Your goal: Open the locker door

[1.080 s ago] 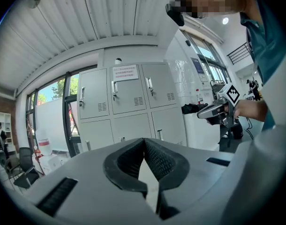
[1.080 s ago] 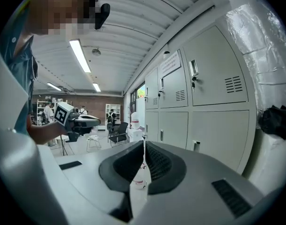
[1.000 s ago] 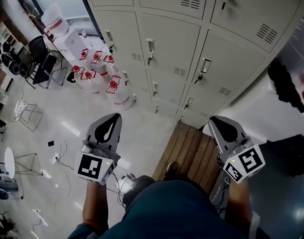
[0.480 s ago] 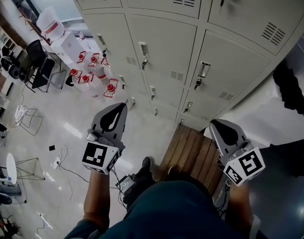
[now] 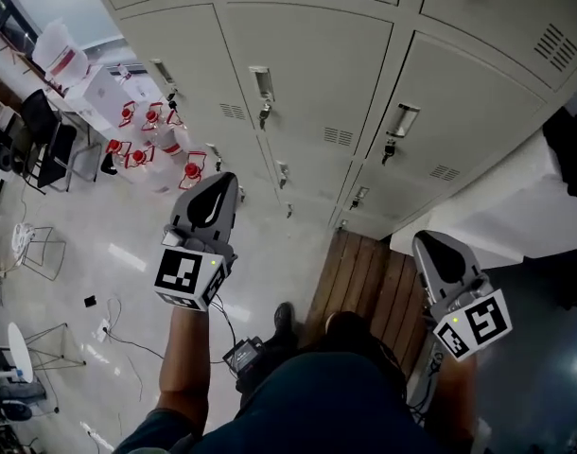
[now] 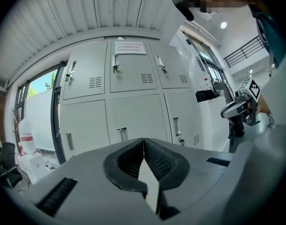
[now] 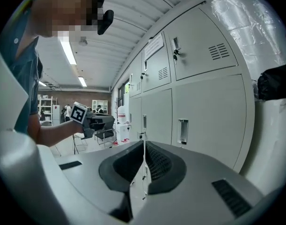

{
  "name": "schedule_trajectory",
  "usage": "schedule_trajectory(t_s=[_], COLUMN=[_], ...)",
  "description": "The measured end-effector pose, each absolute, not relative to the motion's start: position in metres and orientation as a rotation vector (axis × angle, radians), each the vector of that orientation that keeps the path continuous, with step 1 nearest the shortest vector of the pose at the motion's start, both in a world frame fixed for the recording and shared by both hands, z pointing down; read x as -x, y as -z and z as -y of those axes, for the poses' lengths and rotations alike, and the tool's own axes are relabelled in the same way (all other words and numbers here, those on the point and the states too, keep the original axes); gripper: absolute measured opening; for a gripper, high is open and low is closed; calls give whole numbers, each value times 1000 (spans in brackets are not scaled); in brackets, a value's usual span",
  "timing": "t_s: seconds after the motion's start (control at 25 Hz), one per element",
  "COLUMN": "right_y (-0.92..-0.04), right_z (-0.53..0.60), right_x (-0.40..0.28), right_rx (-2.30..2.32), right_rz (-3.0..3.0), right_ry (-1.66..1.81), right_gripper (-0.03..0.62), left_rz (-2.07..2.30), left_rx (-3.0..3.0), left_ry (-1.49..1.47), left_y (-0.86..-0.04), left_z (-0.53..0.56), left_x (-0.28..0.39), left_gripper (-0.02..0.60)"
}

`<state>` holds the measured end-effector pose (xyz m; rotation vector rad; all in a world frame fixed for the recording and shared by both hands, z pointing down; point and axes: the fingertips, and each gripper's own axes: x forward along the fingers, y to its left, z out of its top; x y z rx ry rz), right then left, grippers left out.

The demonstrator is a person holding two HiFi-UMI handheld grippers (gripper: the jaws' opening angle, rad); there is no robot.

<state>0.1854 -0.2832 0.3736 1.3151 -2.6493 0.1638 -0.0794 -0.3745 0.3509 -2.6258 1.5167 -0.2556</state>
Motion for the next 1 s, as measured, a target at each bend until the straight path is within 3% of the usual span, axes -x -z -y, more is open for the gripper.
schedule_trajectory(t_s=[0.76,1.0], right_y=[-434,-449], right_z=[312,321], right_x=[-169,-173], right_rx=[-1497,-1520], right_rz=[2414,2375], right_ry=[-350,-392], right_gripper=[37,37], left_rz=[-1557,-1585], left_rx=[2630,2604], left_ry=[259,273], left_y=[-415,-427], left_z=[557,595], left_x=[97,87], left_gripper=[22,89])
